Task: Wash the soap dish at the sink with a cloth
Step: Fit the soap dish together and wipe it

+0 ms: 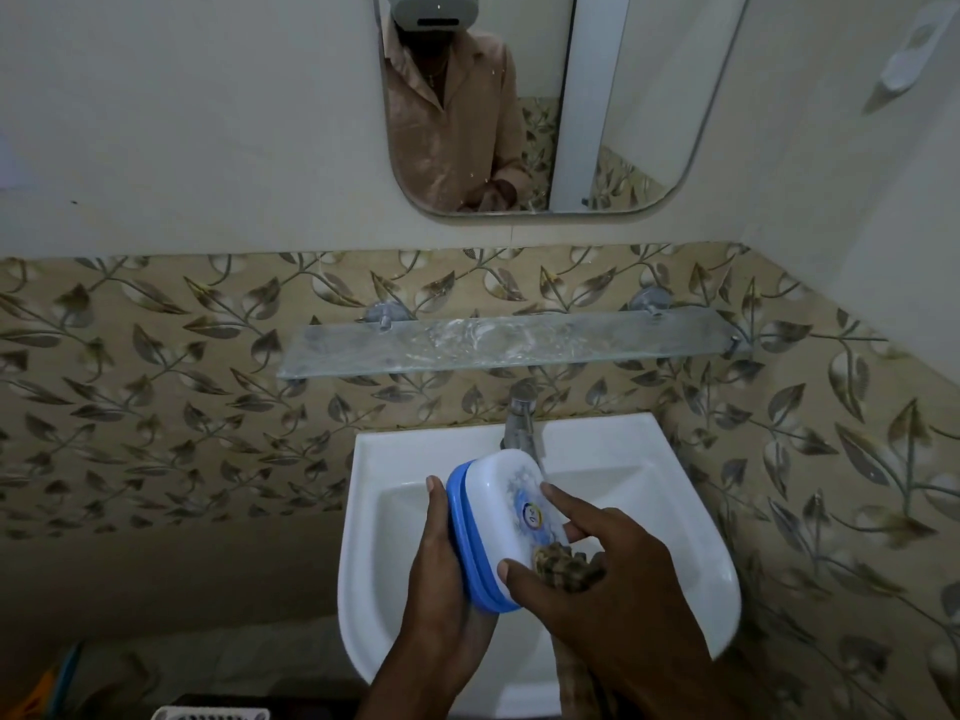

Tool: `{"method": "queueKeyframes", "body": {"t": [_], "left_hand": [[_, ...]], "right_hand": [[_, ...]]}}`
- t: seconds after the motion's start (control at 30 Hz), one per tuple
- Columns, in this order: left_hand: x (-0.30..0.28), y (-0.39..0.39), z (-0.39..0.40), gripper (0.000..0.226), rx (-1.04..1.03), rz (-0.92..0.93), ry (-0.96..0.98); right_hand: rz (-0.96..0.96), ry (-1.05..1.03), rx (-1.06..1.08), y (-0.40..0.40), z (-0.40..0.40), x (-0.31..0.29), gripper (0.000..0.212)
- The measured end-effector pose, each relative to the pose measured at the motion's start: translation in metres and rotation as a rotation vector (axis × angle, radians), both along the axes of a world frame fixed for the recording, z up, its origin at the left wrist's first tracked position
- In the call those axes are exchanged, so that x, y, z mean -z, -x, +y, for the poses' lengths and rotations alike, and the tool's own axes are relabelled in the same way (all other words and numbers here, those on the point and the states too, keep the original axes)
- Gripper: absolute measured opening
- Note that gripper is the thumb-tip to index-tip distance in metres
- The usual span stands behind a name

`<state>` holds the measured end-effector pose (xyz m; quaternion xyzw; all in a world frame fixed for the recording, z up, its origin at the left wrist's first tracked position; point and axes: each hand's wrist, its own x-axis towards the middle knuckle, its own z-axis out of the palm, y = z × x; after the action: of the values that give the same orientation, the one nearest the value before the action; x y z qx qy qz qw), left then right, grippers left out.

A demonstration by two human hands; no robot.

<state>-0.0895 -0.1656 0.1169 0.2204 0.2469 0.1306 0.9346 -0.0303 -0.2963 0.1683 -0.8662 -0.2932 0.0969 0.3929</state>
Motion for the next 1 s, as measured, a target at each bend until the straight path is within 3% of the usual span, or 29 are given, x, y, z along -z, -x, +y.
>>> {"method": "queueKeyframes", "body": {"t": [0.13, 0.33, 0.57, 1.0], "left_hand": [[0.004, -0.002, -0.003, 0.073, -0.018, -0.037, -0.026], [0.003, -0.004, -0.008, 0.053, -0.125, -0.127, -0.162], [0.006, -0.005, -0.01, 0.045, -0.167, -0.12, -0.235], [0.0, -0.005, -0.013, 0.052, -0.139, -0.178, -0.278]], "right_hand": [[0.028, 0.01, 0.002, 0.0, 0.001, -0.002, 0.095], [0.026, 0.028, -0.005, 0.007, 0.004, -0.006, 0.092], [-0.002, 0.034, -0.009, 0.01, 0.007, -0.006, 0.091], [-0.018, 0.03, -0.045, 0.008, 0.007, 0.002, 0.09]]}}
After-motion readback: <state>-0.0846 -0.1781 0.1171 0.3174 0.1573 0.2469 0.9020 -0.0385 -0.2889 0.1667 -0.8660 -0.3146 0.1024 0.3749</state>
